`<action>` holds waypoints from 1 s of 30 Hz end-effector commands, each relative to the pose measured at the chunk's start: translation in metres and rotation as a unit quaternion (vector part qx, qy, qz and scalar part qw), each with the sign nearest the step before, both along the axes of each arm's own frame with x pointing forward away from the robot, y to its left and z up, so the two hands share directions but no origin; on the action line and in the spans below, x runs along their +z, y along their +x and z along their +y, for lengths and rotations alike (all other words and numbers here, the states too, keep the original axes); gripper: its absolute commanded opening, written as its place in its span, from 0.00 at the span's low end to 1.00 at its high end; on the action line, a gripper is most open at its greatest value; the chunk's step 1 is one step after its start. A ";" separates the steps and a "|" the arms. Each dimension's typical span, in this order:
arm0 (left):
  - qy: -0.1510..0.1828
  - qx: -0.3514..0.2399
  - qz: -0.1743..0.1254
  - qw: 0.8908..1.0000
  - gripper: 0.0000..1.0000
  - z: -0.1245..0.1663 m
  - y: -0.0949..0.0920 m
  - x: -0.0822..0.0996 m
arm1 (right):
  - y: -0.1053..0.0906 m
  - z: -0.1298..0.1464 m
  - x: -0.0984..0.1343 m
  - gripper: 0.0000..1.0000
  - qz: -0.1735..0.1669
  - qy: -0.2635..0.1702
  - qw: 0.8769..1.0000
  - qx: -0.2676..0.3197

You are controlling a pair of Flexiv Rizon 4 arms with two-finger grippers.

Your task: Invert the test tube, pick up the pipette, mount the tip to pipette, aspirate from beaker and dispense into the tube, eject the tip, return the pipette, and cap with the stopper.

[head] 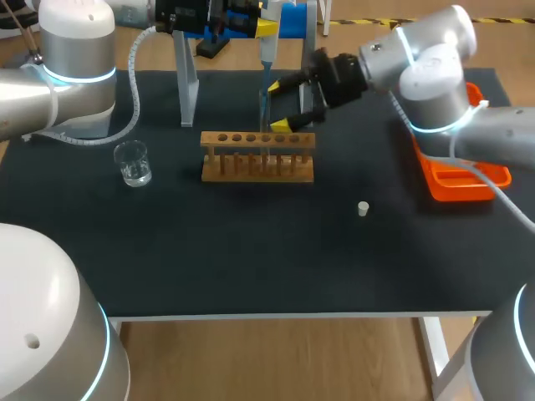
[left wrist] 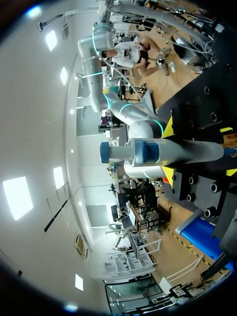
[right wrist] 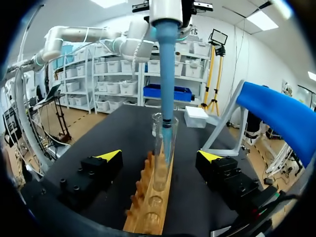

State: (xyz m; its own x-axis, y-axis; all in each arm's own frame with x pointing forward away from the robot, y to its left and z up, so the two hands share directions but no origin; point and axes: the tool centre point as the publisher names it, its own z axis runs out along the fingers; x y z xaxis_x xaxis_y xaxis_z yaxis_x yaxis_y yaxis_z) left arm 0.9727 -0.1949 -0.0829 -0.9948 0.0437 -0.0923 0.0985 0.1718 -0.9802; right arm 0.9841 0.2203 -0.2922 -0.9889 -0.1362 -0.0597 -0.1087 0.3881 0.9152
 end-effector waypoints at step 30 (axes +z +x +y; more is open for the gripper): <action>0.001 -0.001 0.000 1.000 0.00 0.001 0.001 0.001 | 0.002 0.025 -0.010 1.00 0.000 -0.037 0.999 -0.022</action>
State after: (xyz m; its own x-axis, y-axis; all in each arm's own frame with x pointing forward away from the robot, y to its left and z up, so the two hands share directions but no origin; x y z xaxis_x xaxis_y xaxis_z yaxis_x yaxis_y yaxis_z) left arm 0.9727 -0.1949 -0.0829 -0.9948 0.0437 -0.0923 0.0985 0.1718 -0.9802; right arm 0.9897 0.2463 -0.3044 -0.9939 -0.0997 -0.0480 -0.0884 0.4543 0.8865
